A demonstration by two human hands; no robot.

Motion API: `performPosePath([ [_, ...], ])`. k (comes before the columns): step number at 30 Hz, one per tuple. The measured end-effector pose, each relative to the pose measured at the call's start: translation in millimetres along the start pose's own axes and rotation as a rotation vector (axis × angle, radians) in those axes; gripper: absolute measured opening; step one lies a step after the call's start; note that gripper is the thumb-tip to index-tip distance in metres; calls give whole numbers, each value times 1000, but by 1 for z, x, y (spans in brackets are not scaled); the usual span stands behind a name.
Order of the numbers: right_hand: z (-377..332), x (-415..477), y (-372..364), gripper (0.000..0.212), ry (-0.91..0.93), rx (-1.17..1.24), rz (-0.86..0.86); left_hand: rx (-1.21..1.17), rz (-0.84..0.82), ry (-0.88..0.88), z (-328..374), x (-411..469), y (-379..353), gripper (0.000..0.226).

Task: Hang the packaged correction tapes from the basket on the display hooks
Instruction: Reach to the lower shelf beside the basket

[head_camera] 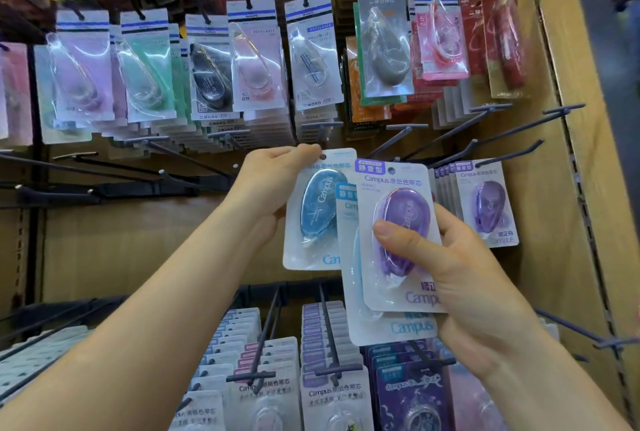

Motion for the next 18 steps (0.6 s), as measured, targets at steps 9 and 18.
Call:
performPosePath([
  [9, 4, -2, 0, 50, 26, -11, 10, 162, -18, -165, 11, 1, 3, 14],
  [18, 17, 5, 6, 52, 52, -93, 99, 21, -113, 65, -31, 1, 6, 22],
])
Point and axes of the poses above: each hand's wrist, its own x-axis towards the middle knuckle, its own y-axis out of the back of the hand, z = x × y, the point moved 8 cm from there along x, towards the middle knuckle, and after that the axes turned 8 degrees about y, right-handed, at the moved point
